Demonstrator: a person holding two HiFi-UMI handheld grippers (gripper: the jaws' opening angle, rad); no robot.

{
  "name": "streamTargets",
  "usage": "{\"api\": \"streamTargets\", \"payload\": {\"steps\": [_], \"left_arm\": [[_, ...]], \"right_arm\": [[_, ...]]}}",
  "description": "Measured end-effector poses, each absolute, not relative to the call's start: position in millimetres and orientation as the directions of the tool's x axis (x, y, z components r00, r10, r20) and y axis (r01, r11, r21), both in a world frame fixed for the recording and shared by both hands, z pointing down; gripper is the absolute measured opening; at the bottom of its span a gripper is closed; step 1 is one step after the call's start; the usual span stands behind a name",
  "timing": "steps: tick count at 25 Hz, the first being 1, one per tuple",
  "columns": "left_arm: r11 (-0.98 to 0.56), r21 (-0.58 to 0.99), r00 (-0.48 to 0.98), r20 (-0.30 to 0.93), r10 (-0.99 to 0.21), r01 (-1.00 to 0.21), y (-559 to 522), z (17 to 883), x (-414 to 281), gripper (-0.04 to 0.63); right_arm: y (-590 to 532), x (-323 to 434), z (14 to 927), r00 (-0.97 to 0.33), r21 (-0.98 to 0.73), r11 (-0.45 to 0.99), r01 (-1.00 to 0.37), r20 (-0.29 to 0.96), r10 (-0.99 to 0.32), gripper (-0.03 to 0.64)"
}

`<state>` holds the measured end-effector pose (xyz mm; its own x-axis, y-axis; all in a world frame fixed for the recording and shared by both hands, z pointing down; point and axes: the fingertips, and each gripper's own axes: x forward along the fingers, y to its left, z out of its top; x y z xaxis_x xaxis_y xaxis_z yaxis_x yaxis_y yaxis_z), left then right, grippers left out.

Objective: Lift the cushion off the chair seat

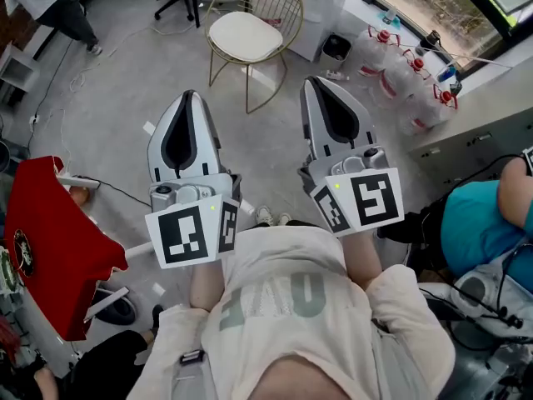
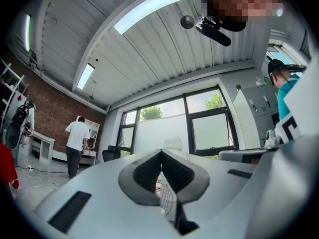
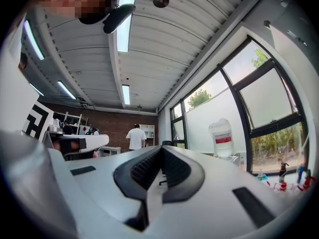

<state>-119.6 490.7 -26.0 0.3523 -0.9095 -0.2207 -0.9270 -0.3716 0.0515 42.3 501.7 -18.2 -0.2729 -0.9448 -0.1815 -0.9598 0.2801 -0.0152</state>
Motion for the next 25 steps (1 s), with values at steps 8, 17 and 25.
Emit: {"api": "streamTargets", "payload": {"steps": [8, 17, 25], "left_arm": [[-0.371, 0.113, 0.338, -0.234, -0.911, -0.922, 451, -15, -137, 0.012], [-0.332, 0.111, 0.301, -0.229, -0.926, -0.937, 389, 2, -140, 0.012], [-0.260, 0.082, 0.242, -0.178, -0.954, -0.962, 274, 24, -124, 0.012]], "right_arm": [[482, 54, -4, -0.228, -0.024, 0.233, -0.972, -0.136, -0.964, 0.017], [418, 75, 16, -0.224, -0.083, 0.236, -0.968, -0.139, -0.965, 0.017], [276, 83, 37, -0.314, -0.137, 0.330, -0.934, -0.125, -0.941, 0.017]]}}
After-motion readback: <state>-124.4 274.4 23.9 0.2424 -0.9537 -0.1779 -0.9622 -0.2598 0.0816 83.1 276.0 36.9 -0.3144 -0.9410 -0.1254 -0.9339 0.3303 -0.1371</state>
